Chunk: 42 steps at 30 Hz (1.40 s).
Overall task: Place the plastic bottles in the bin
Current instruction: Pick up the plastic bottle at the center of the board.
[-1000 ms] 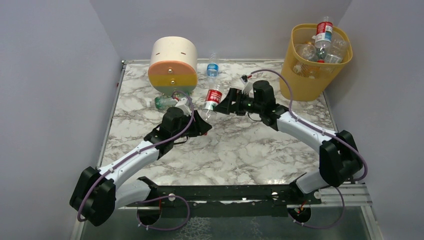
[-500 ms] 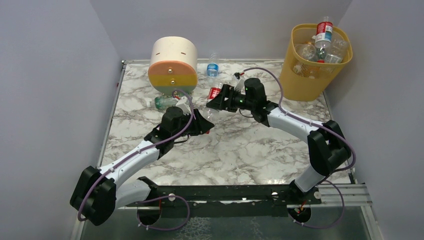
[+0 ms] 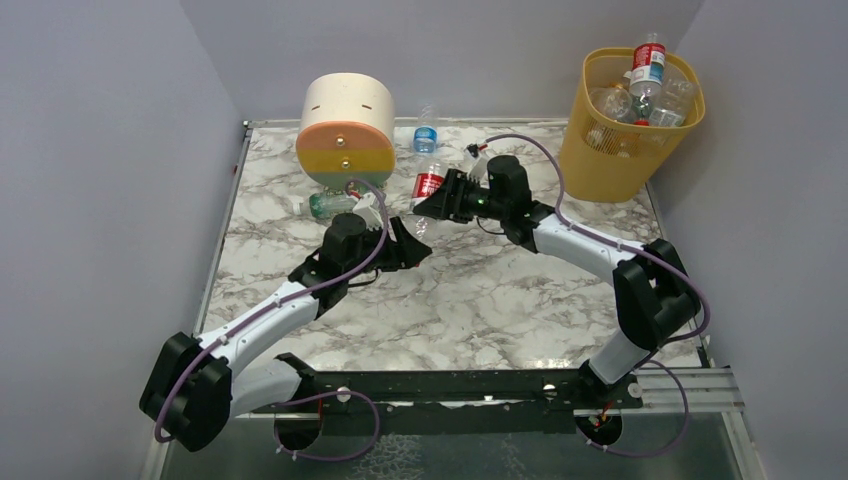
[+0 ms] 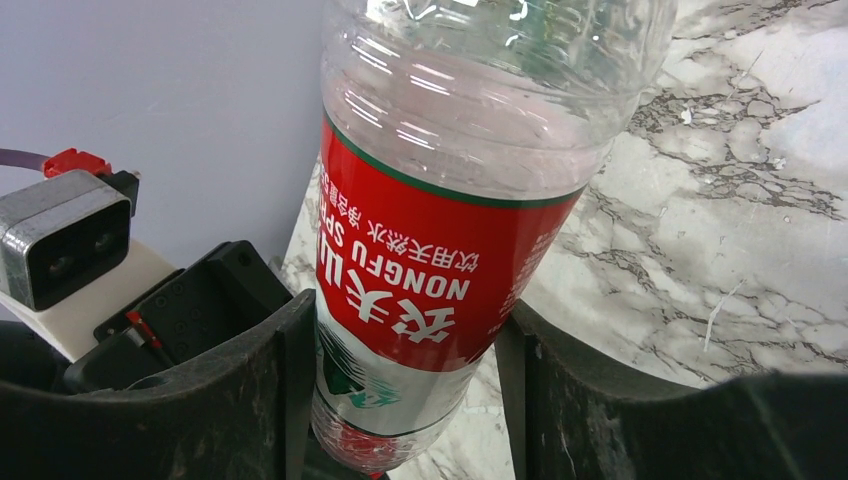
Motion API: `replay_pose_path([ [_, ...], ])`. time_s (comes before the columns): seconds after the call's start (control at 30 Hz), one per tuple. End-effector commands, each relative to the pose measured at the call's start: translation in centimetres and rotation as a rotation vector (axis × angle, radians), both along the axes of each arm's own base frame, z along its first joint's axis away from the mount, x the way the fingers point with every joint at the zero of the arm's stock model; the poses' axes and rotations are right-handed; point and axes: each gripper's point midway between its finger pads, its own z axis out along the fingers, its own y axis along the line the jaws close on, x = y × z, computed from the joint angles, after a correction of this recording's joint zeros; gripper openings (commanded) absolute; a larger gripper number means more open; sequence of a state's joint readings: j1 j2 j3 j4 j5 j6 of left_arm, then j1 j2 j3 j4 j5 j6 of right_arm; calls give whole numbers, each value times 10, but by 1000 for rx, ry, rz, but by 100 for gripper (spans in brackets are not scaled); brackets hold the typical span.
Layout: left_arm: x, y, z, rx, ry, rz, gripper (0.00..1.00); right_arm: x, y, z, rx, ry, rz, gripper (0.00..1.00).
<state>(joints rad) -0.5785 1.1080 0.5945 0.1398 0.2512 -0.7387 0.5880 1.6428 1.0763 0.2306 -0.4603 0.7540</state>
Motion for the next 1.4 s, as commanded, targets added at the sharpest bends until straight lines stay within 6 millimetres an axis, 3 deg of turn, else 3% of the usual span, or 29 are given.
replay_pose_path([
  [0.0,-4,-5,20,-35,-58,-35,67,-5,3,9,11,-36,18,54],
  [0.3,-8,0,27,-26,-74,-29,98,-14,-9,0,-30,-35,-2,53],
  [0.83,-18,18,31,10,-90,12,99,-15,-20,3,-73,-57,-31,51],
  [1.37,-21,24,27,22,-84,27,99,-16,-31,15,-112,-103,-65,51],
])
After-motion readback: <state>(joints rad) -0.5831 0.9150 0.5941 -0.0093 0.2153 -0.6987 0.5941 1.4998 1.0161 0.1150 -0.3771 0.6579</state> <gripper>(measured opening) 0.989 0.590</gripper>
